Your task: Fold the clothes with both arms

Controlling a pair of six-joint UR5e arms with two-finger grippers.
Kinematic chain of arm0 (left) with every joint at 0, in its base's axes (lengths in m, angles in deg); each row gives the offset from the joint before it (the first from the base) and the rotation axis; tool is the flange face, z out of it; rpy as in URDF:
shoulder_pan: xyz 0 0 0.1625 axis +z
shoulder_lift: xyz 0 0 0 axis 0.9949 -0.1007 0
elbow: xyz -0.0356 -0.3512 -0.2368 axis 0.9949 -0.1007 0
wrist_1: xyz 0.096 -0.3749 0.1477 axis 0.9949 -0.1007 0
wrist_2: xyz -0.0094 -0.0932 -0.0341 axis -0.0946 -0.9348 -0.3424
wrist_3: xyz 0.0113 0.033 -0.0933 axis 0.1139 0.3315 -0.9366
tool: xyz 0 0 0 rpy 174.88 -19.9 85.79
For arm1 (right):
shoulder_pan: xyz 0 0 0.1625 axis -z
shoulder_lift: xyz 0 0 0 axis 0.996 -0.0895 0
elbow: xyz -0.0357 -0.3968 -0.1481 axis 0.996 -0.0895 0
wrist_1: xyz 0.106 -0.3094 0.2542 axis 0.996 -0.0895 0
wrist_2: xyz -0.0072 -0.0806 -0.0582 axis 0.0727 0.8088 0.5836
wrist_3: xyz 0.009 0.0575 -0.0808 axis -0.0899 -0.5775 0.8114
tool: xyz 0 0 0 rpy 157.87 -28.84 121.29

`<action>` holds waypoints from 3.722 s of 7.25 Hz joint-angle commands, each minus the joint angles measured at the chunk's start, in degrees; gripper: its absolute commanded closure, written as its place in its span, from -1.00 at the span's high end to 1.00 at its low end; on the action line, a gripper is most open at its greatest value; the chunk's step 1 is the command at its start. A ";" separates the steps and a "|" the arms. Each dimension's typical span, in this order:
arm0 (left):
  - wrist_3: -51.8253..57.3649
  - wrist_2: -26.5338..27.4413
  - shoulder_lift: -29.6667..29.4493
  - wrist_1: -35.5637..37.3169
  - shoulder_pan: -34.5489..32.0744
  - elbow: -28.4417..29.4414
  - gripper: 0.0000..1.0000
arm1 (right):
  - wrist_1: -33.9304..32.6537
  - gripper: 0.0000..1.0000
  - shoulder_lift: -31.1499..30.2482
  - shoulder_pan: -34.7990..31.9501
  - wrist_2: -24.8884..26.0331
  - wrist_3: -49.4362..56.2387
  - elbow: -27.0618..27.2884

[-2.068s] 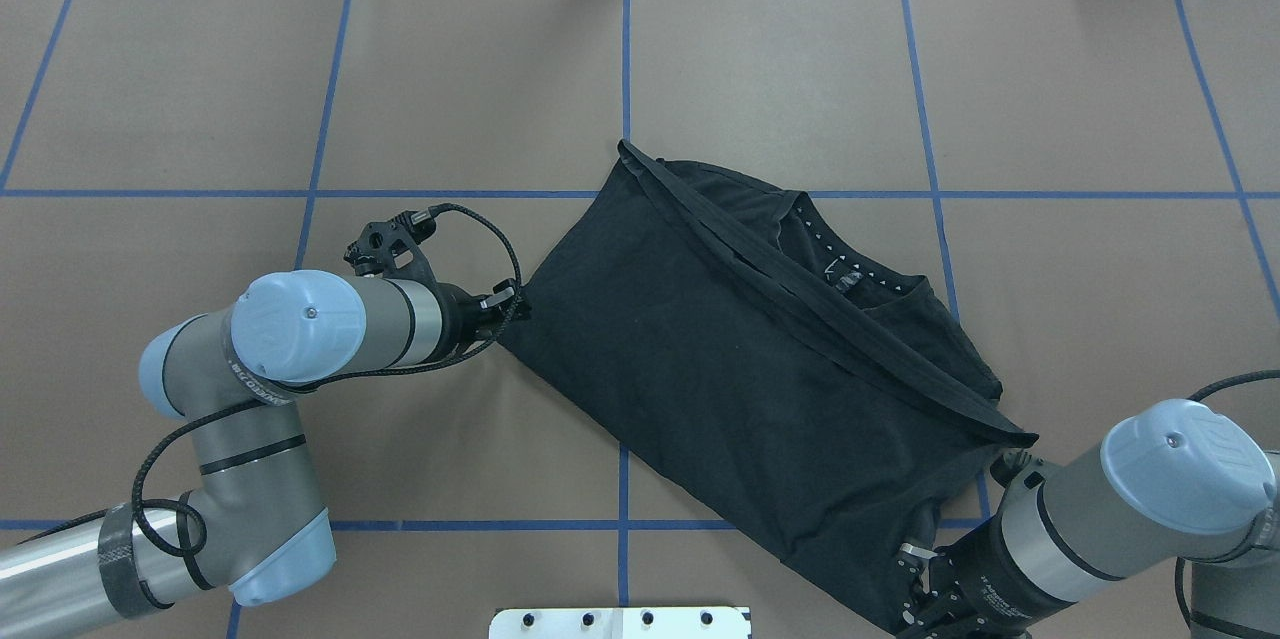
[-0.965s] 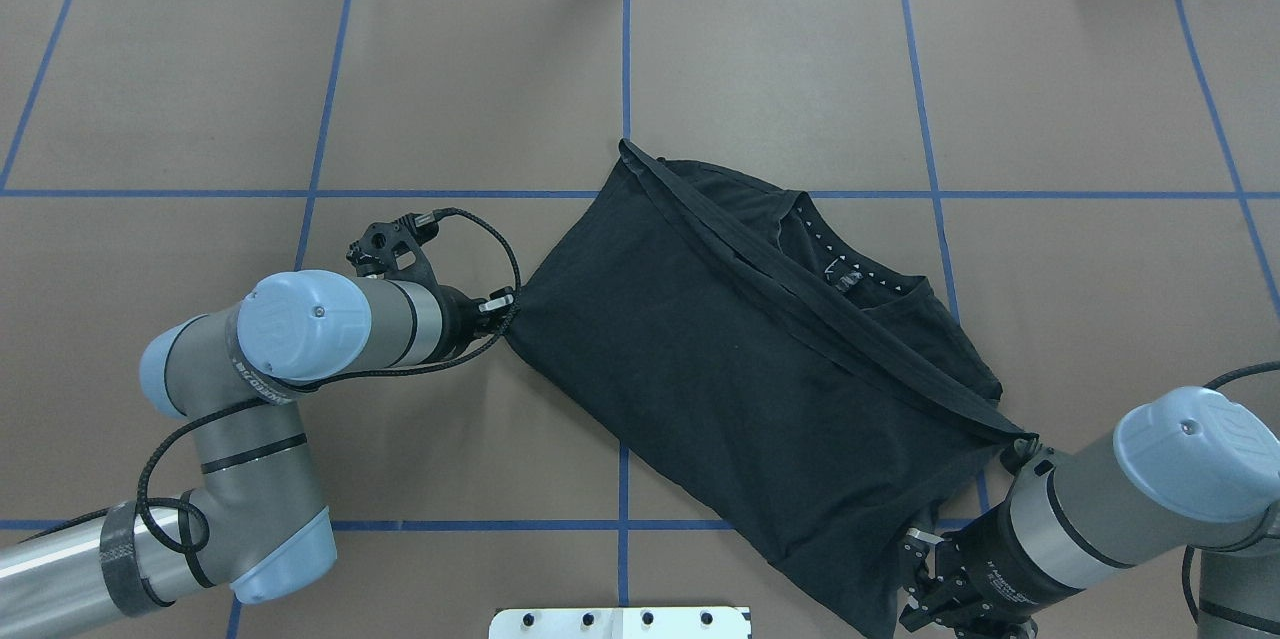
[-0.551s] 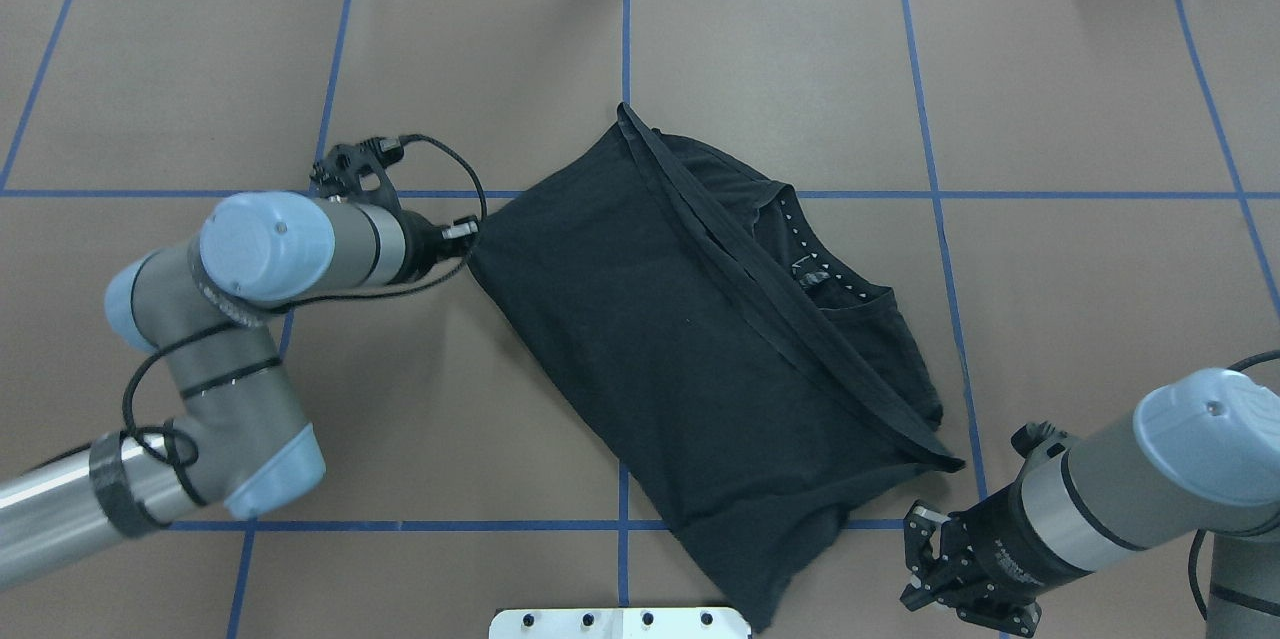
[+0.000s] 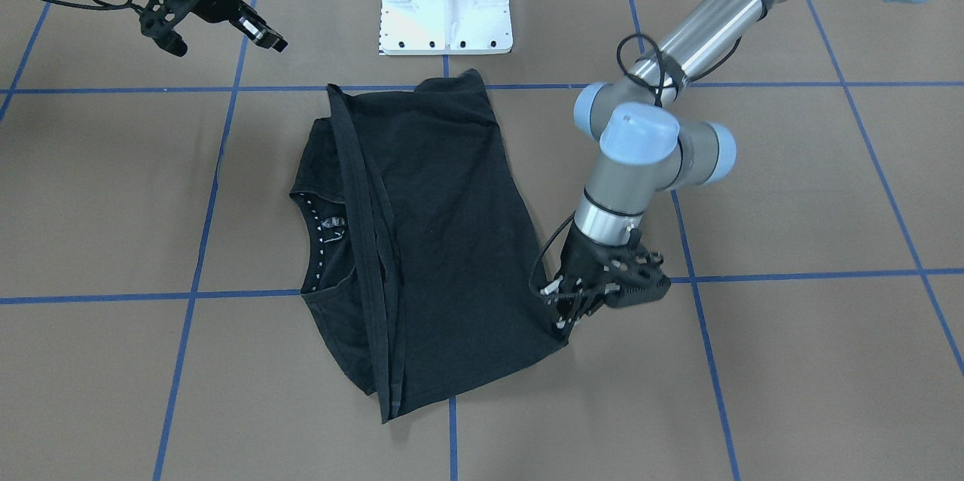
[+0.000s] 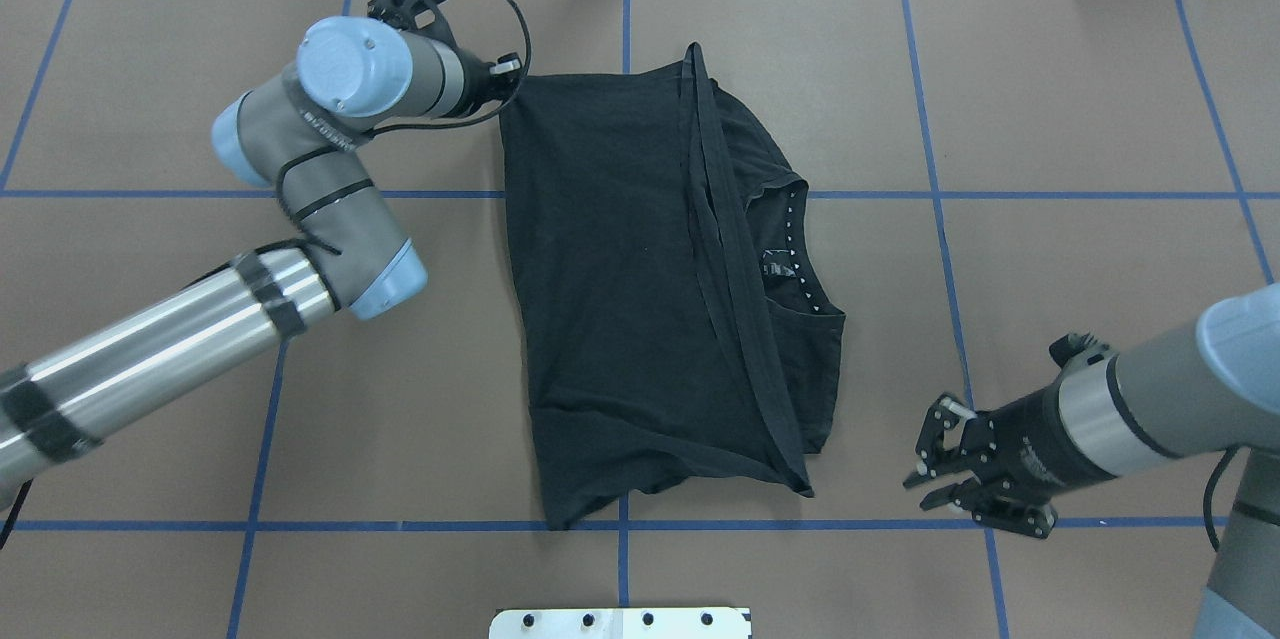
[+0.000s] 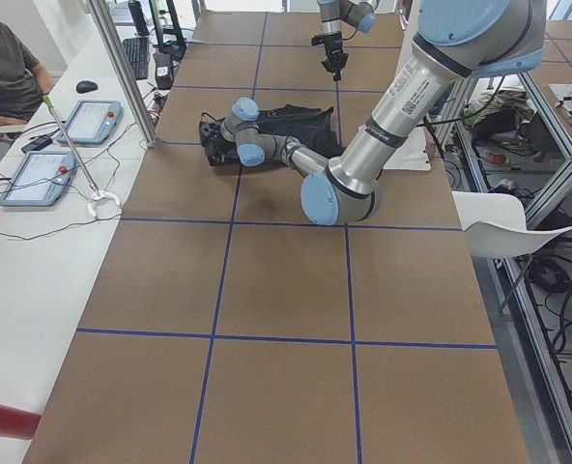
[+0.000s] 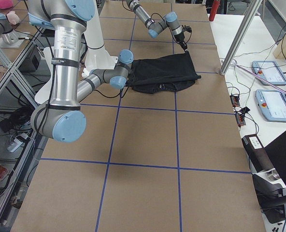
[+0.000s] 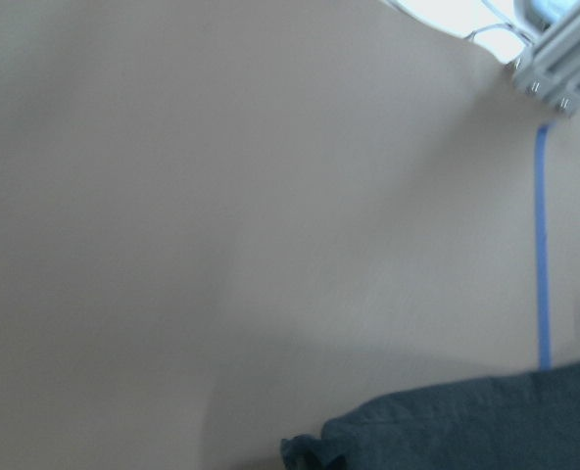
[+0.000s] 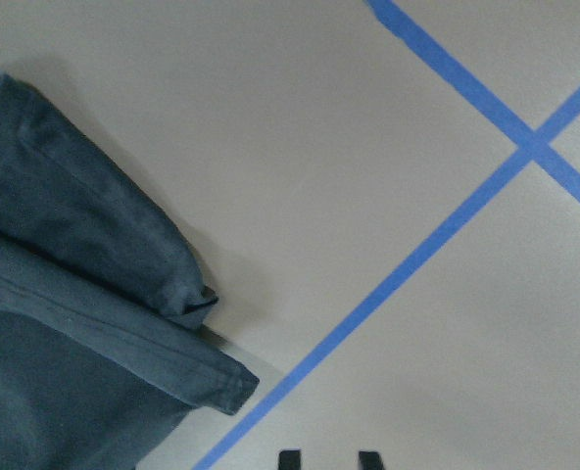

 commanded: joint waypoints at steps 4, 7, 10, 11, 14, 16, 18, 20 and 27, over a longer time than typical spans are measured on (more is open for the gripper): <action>6.01 -3.03 -7.93 -6.56 -3.90 10.50 1.00 | -1.83 1.00 15.00 -8.24 4.36 0.91 -10.87; 6.10 -9.02 8.22 -6.02 -3.99 -8.66 1.00 | -23.81 0.97 31.34 -2.67 11.35 11.40 -14.67; 5.67 -8.95 13.45 -6.02 -3.99 -13.27 1.00 | -38.04 -0.40 38.86 5.79 17.98 37.64 -15.73; 5.49 -9.03 13.89 -6.11 -3.99 -13.36 1.00 | -41.62 -0.44 39.12 8.08 19.82 46.44 -15.46; 4.44 -8.94 14.85 -6.11 -3.82 -13.37 1.00 | -50.09 -0.32 39.38 11.69 23.00 73.81 -14.67; 2.24 -8.94 15.99 -6.46 -3.73 -13.45 1.00 | -50.62 0.32 39.21 13.45 24.84 76.48 -15.29; 1.18 -8.86 16.87 -6.55 -3.73 -14.15 1.00 | -52.55 0.16 39.56 14.34 25.73 78.34 -15.37; 1.09 -8.86 19.25 -6.55 -3.73 -16.52 1.00 | -52.65 -0.14 39.47 14.43 26.61 79.39 -15.64; 1.00 -8.94 19.34 -6.64 -3.64 -16.44 1.00 | -52.38 0.10 40.53 14.78 27.49 79.75 -17.39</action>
